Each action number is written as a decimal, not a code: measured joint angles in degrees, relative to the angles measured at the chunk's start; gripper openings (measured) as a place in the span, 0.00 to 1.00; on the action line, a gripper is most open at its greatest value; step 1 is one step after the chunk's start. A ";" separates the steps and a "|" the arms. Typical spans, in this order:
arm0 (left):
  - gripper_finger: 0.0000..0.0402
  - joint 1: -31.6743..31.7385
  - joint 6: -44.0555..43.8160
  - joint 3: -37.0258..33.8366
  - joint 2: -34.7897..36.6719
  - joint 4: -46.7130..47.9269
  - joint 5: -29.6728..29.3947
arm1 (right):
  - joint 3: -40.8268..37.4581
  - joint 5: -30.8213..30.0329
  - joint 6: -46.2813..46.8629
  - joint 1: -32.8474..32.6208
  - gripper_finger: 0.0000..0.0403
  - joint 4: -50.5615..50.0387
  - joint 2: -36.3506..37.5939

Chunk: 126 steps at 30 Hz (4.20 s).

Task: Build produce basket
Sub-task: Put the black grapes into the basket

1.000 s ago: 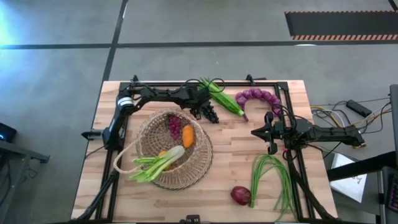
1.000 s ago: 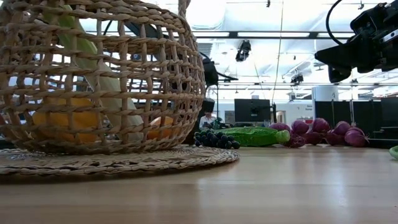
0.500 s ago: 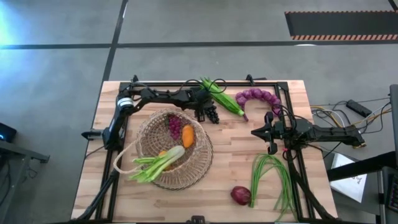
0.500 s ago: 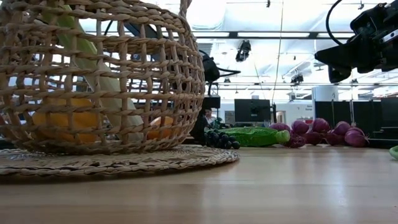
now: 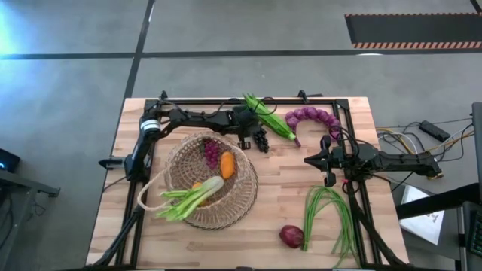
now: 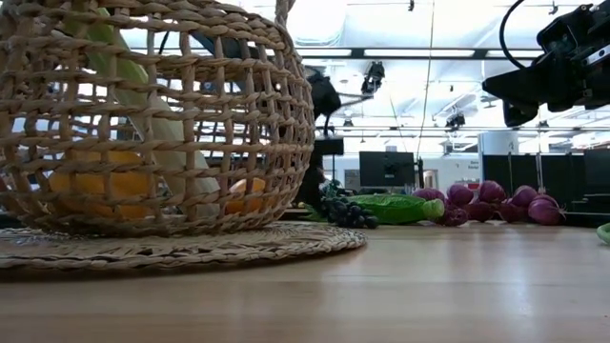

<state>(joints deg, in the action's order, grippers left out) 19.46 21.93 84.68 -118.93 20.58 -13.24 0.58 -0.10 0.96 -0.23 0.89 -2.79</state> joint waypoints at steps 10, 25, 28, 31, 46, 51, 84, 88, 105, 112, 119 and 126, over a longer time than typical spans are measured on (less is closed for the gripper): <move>0.00 -3.86 -0.64 0.02 11.66 -0.06 -2.28 | -0.01 0.01 -0.04 0.00 0.04 0.00 0.00; 0.00 -8.84 -5.09 0.04 31.84 -5.43 -3.66 | -0.02 0.00 -0.03 -0.02 0.04 -0.04 0.00; 0.00 -11.32 -5.11 0.04 35.62 -7.67 -3.53 | 0.00 0.00 0.03 0.00 0.04 -0.03 0.00; 0.00 -14.42 -5.20 0.13 39.02 -8.64 -3.51 | -0.01 0.01 0.08 -0.01 0.04 -0.04 0.00; 0.00 -29.49 -12.74 0.24 45.40 6.99 -12.86 | -0.02 0.00 0.10 -0.02 0.04 -0.02 0.00; 0.00 -29.96 -17.26 0.22 45.30 21.75 -18.00 | -0.01 0.00 0.08 -0.01 0.04 -0.02 0.04; 0.00 -37.57 -23.43 7.22 51.60 26.74 -15.56 | -0.01 0.00 0.08 0.00 0.04 -0.02 0.02; 0.00 -37.46 -30.22 3.77 51.05 33.48 -17.76 | 0.00 0.02 0.10 0.00 0.04 -0.02 0.02; 0.00 -37.48 -46.44 -17.77 47.77 37.26 -14.98 | -0.02 0.00 -0.03 0.00 0.04 -0.02 0.00; 0.00 -37.06 -49.64 -25.57 47.77 37.03 -16.30 | -0.01 0.02 0.09 -0.02 0.04 -0.02 0.00; 0.00 -36.01 -51.60 -27.37 47.77 39.10 -20.82 | -0.02 0.00 -0.03 0.00 0.04 -0.02 0.00; 0.00 -32.41 -55.95 -25.95 47.60 43.33 -21.02 | -0.02 0.00 0.08 0.00 0.04 -0.02 0.00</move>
<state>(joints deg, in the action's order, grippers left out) -12.96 -34.02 58.74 -71.33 63.91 -34.27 0.56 -0.10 1.04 -0.23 0.86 -2.79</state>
